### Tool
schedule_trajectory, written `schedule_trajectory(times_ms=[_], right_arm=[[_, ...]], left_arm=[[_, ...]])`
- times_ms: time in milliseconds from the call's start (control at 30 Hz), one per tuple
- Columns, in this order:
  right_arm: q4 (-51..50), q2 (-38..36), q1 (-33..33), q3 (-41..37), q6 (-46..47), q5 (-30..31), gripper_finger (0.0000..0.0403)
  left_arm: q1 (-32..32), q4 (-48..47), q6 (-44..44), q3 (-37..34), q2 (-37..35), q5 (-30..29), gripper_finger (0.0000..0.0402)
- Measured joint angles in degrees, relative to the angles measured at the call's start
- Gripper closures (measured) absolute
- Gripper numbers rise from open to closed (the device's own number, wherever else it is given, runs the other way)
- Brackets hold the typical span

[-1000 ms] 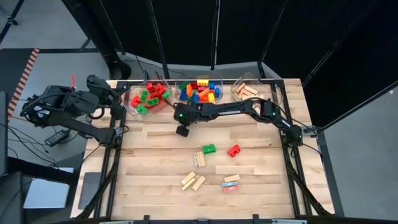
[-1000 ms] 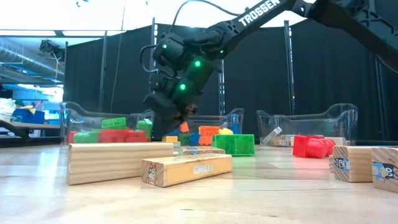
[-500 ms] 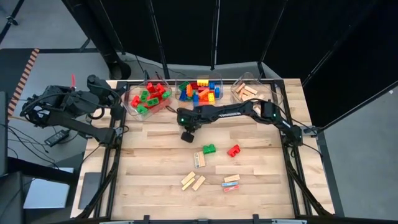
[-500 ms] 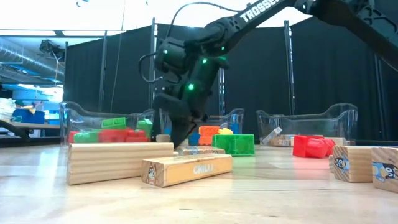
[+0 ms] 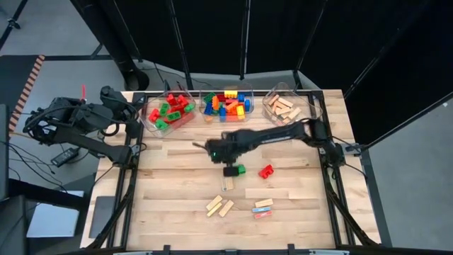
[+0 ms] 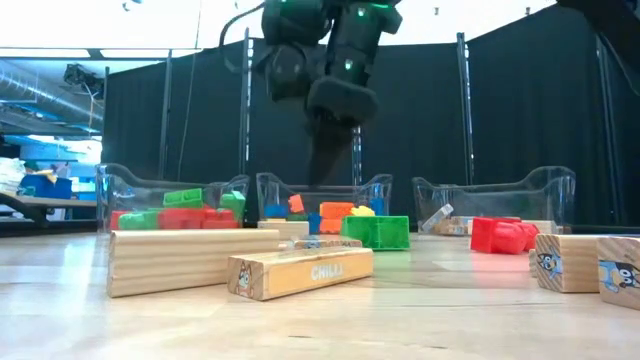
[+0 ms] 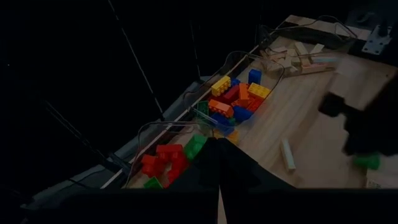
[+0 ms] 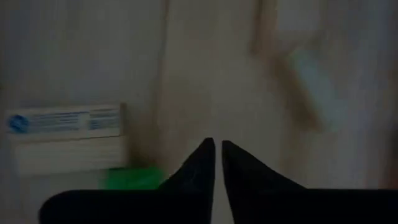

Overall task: Sort blocks by size
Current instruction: Put the brown wooden block into the right transparent bin

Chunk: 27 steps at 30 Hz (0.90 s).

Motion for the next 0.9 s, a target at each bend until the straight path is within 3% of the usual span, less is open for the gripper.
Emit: schedule_trajectory(times_ms=[133, 300, 533, 667, 900], right_arm=[[3.6, -2.6, -2.7, 0.0, -14.8, -1.8, 0.0325], [4.8, -2.2, -7.1, 0.0, -24.3, -8.6, 0.0238], [15.0, 1.2, -9.2, 0.0, -29.6, -4.8, 0.0120], [18.9, 3.8, -9.2, 0.0, -31.7, -4.7, 0.0108], [19.7, 9.1, -9.7, 0.0, -31.9, -4.4, 0.0136]], left_arm=[[0.0, 0.0, 0.0, 0.0, 0.0, 0.0, 0.0397], [0.0, 0.1, -1.0, 0.0, 0.0, 0.0, 0.0397], [0.0, 0.1, -1.7, 0.0, 0.0, 0.0, 0.0397], [0.0, 0.1, -1.9, 0.0, 0.0, 0.0, 0.0397], [0.0, 0.1, -3.2, 0.0, 0.0, -0.1, 0.0397]])
